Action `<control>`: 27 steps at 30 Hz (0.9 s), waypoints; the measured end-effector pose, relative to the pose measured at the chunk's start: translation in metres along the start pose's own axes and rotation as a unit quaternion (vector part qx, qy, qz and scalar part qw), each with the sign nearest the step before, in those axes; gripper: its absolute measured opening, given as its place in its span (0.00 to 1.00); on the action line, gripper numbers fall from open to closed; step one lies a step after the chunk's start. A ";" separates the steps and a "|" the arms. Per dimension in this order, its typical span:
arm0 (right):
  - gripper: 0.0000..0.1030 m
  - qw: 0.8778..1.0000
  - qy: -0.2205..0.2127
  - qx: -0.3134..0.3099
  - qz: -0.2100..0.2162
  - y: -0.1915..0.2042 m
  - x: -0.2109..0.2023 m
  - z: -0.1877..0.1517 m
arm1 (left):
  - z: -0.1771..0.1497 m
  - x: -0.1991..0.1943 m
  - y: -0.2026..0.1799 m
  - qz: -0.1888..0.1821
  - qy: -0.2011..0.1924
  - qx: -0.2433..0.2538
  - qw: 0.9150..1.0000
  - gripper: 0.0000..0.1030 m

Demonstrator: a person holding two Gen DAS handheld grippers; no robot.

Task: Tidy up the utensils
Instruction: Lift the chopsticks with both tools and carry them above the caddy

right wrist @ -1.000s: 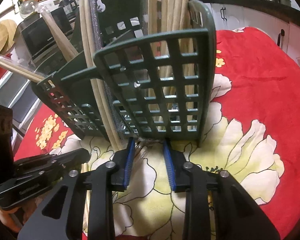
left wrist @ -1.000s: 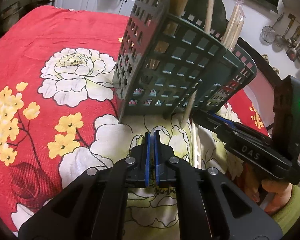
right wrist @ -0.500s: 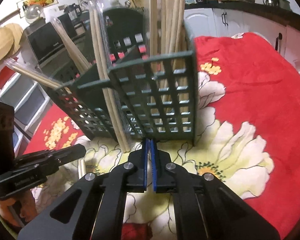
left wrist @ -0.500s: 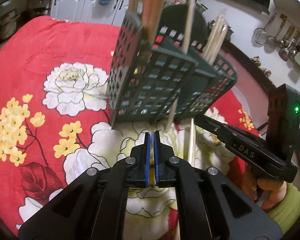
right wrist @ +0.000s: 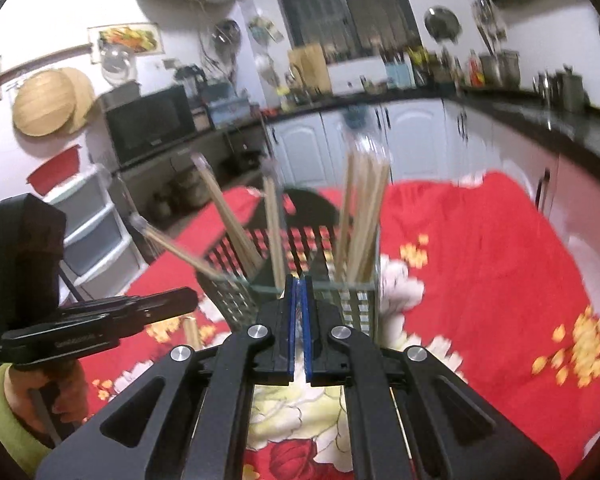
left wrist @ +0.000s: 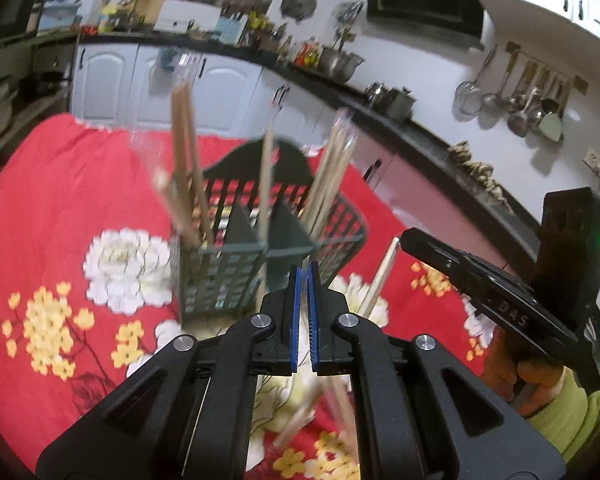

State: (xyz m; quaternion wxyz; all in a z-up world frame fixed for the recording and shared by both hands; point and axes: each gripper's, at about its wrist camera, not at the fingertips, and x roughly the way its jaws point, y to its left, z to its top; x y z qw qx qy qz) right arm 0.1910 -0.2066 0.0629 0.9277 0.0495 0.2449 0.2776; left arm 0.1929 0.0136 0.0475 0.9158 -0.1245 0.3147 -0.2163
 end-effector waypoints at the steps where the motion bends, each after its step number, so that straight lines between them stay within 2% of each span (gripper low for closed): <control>1: 0.03 1.000 -0.005 -0.003 0.003 0.001 -0.004 0.003 | 0.003 -0.003 -0.002 -0.002 -0.005 0.002 1.000 0.01; 12: 0.03 0.997 -0.057 -0.060 -0.009 0.019 -0.042 0.028 | 0.035 -0.030 -0.028 -0.015 -0.050 0.035 0.998 0.01; 27: 0.03 0.987 -0.130 -0.087 -0.038 0.021 -0.087 0.081 | 0.094 -0.065 -0.056 -0.007 -0.127 0.066 0.990 0.01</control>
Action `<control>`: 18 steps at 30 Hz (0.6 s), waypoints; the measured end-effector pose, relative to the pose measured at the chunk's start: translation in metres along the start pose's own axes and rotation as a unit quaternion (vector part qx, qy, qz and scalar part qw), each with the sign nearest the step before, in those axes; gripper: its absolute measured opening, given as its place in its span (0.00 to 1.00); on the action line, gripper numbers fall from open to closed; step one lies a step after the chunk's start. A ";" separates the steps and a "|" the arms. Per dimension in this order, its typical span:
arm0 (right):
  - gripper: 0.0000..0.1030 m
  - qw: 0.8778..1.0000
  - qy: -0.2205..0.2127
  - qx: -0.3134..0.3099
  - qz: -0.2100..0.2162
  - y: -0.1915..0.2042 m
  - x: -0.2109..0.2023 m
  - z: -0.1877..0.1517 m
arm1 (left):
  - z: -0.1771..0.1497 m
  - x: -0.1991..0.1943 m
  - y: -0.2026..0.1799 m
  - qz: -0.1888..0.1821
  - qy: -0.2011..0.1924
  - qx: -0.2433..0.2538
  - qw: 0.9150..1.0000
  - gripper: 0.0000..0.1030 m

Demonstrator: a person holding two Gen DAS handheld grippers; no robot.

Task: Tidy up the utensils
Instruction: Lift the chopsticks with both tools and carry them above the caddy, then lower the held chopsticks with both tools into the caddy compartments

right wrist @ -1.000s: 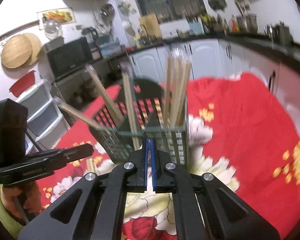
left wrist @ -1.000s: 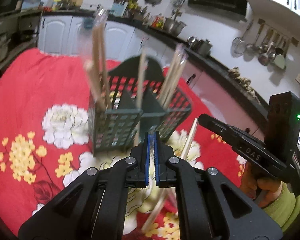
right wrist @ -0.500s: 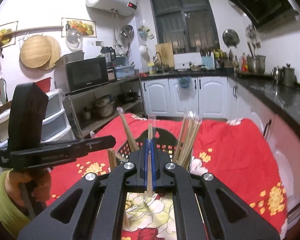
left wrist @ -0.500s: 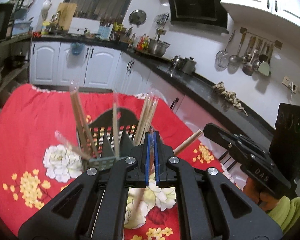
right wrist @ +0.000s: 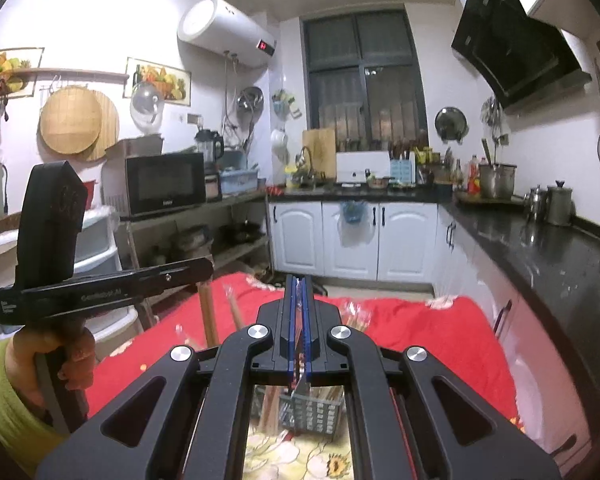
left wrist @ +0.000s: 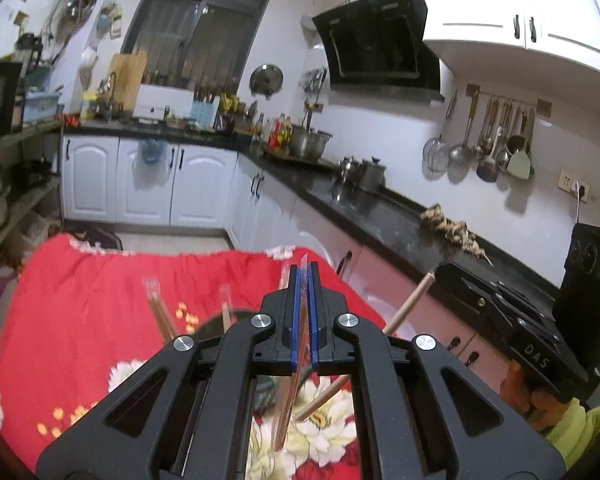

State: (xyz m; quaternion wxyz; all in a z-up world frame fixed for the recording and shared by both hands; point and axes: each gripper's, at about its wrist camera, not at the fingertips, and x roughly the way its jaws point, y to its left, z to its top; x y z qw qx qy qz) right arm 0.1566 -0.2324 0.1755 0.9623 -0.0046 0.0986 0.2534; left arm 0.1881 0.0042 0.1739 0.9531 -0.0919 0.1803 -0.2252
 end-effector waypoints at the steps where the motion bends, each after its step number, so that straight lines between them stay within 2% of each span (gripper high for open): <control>1: 0.03 1.000 -0.003 -0.001 -0.001 -0.001 -0.001 0.003 | 0.005 0.000 -0.002 0.002 -0.005 0.003 1.000 0.01; 10: 0.03 0.999 -0.032 0.003 -0.010 -0.008 0.009 0.033 | 0.046 0.004 0.007 0.032 -0.038 0.004 0.999 0.01; 18: 0.03 0.999 -0.040 -0.003 -0.015 -0.010 0.031 0.051 | 0.061 0.016 0.024 0.066 -0.047 0.009 0.997 0.01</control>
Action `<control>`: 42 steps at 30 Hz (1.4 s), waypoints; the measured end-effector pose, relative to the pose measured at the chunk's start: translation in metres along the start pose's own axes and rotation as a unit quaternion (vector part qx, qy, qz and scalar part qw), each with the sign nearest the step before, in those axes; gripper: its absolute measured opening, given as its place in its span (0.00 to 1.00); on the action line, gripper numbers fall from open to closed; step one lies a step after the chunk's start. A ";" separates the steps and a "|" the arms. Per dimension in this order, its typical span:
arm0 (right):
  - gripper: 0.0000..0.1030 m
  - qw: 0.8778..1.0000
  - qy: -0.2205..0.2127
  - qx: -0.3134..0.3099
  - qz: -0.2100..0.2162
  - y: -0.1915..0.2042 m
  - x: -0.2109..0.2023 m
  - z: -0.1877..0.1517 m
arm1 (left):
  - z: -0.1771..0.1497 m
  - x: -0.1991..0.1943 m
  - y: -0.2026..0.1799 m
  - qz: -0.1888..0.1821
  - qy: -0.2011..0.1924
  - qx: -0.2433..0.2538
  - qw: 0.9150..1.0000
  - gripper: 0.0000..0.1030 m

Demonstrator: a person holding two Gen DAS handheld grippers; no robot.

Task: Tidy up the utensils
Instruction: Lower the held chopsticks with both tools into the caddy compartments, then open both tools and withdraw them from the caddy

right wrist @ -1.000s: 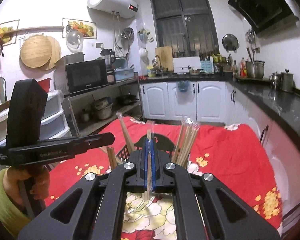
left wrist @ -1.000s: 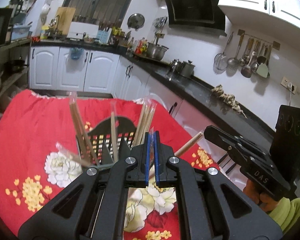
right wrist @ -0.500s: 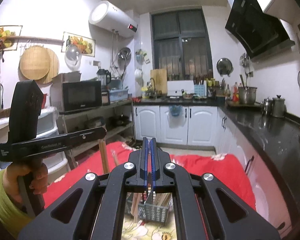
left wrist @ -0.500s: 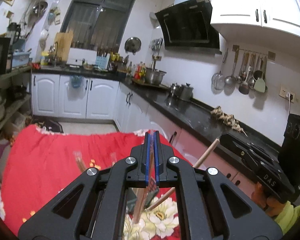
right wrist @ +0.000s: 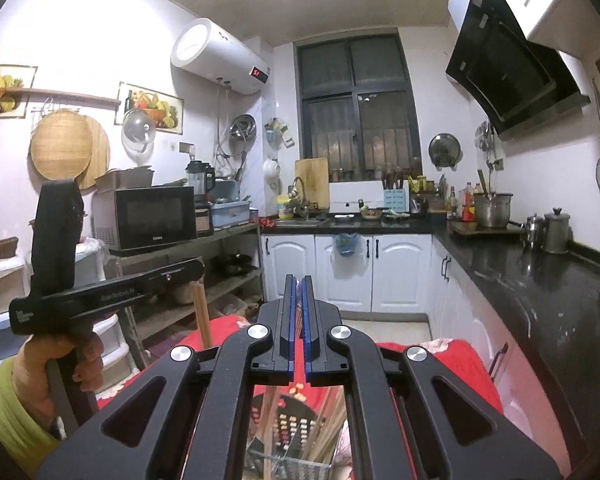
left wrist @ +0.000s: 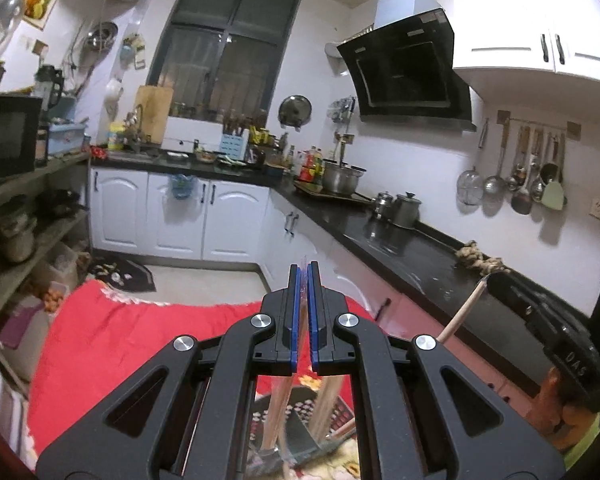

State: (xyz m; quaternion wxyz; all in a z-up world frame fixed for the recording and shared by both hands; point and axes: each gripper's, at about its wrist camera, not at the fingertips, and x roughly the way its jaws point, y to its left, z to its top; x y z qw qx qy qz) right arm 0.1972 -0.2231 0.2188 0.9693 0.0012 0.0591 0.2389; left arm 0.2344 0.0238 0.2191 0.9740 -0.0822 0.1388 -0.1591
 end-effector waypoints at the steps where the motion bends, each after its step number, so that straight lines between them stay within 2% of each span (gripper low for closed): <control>1: 0.03 1.000 0.001 -0.001 -0.003 0.000 0.004 0.000 | 0.000 0.001 0.000 0.003 -0.003 0.002 1.000 0.01; 4: 0.03 1.000 0.001 -0.010 -0.014 0.004 0.015 -0.003 | -0.001 0.003 -0.003 0.017 -0.015 0.018 1.000 0.01; 9: 0.03 0.999 0.011 -0.023 -0.020 0.007 0.034 -0.012 | -0.009 0.015 0.002 0.035 -0.011 0.026 0.999 0.01; 24: 0.03 0.997 0.059 -0.047 -0.023 0.025 0.077 -0.052 | -0.045 0.043 0.017 0.032 0.028 0.016 0.999 0.01; 32: 0.04 0.996 0.088 -0.022 -0.016 0.022 0.089 -0.069 | -0.061 0.050 0.020 0.035 0.051 0.015 0.998 0.03; 33: 0.05 0.996 0.091 -0.020 -0.017 0.022 0.089 -0.071 | -0.064 0.051 0.021 0.039 0.056 0.013 0.998 0.09; 34: 0.10 0.995 0.094 -0.015 -0.016 0.021 0.089 -0.073 | -0.065 0.051 0.021 0.039 0.060 0.011 0.997 0.14; 35: 0.20 0.995 0.096 -0.010 -0.017 0.019 0.088 -0.075 | -0.068 0.052 0.022 0.040 0.064 0.009 0.997 0.26; 36: 0.25 0.995 0.097 -0.005 -0.017 0.017 0.086 -0.077 | -0.070 0.052 0.023 0.043 0.068 0.005 0.997 0.32; 38: 0.27 0.995 0.099 0.004 -0.019 0.012 0.082 -0.079 | -0.073 0.049 0.024 0.045 0.071 0.003 0.996 0.32; 39: 0.28 0.995 0.102 0.008 -0.020 0.010 0.081 -0.080 | -0.074 0.047 0.024 0.045 0.071 0.002 0.996 0.37; 40: 0.30 0.994 0.104 0.012 -0.022 0.008 0.079 -0.082 | -0.073 0.047 0.024 0.046 0.071 0.002 0.996 0.41; 42: 0.37 0.994 0.106 0.019 -0.025 0.004 0.074 -0.084 | -0.074 0.042 0.025 0.049 0.071 -0.004 0.996 0.57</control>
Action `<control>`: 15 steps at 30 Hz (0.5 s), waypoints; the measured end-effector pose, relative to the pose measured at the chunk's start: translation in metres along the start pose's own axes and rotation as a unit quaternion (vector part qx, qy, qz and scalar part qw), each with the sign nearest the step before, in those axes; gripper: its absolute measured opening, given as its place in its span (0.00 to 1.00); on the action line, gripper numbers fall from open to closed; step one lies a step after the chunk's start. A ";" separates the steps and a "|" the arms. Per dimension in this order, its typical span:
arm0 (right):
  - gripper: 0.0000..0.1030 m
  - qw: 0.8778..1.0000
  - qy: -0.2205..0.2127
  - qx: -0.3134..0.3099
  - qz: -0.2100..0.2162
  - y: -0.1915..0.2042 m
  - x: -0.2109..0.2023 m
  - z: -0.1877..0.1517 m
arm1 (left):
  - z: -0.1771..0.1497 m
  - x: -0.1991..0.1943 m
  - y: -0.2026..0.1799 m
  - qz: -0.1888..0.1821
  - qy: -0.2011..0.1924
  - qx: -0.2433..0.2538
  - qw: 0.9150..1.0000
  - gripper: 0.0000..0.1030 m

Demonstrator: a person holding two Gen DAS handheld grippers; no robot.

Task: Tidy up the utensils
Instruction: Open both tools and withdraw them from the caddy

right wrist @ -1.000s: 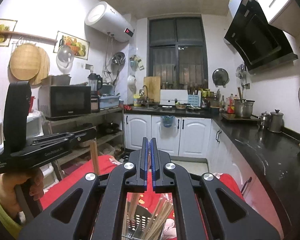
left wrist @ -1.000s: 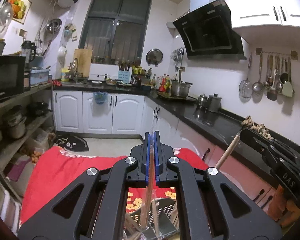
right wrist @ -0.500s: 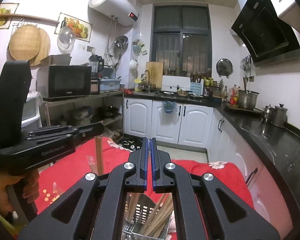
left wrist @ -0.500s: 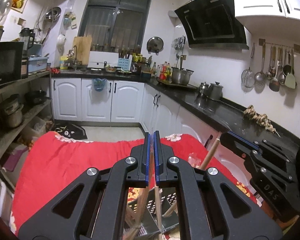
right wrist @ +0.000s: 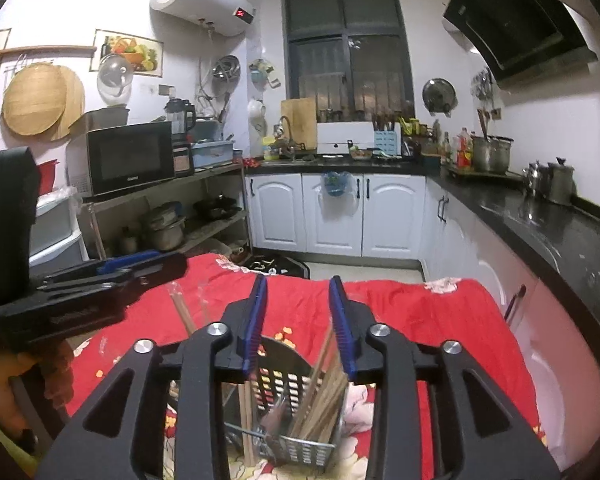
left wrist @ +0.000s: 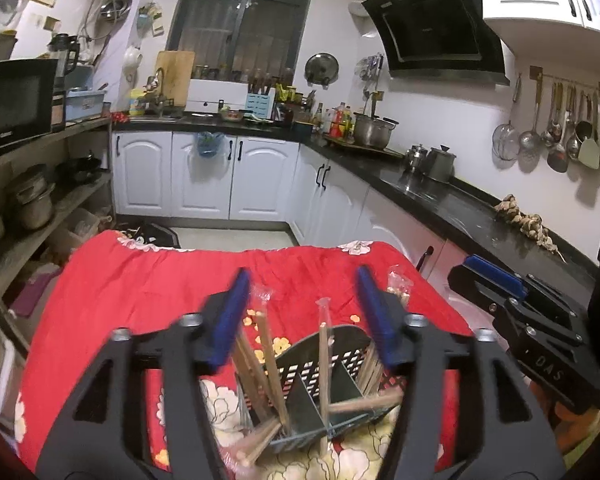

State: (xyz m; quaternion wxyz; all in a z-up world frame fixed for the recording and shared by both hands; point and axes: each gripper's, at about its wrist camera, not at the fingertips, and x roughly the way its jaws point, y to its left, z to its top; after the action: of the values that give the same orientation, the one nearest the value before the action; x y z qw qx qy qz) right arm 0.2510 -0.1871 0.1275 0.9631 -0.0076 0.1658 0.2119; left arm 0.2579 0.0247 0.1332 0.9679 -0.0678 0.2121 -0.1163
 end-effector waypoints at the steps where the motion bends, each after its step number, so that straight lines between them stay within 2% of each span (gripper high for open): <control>1: 0.40 1.000 0.000 0.006 0.000 -0.003 -0.004 -0.002 | -0.001 -0.003 0.001 -0.001 0.000 -0.005 1.000 0.59; 5: 0.49 1.000 -0.003 0.012 -0.003 -0.010 -0.018 -0.007 | -0.004 -0.019 0.003 0.004 -0.007 -0.015 1.000 0.85; 6: 0.51 1.000 -0.003 0.013 -0.004 -0.011 -0.021 -0.008 | -0.005 -0.024 0.003 0.005 -0.010 -0.016 1.000 0.88; 11: 0.68 1.000 -0.009 0.021 0.001 -0.018 -0.047 -0.017 | -0.014 -0.046 0.001 0.011 -0.019 -0.018 1.000 0.90; 15: 0.77 1.000 -0.011 0.023 -0.003 -0.022 -0.067 -0.028 | -0.026 -0.060 -0.003 0.018 -0.016 -0.015 1.000 0.90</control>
State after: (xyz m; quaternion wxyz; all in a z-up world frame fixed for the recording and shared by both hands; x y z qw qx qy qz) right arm 0.1937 -0.2362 0.1216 0.9654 0.0163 0.1596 0.2055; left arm 0.1933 0.0348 0.1338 0.9720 -0.0807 0.1991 -0.0947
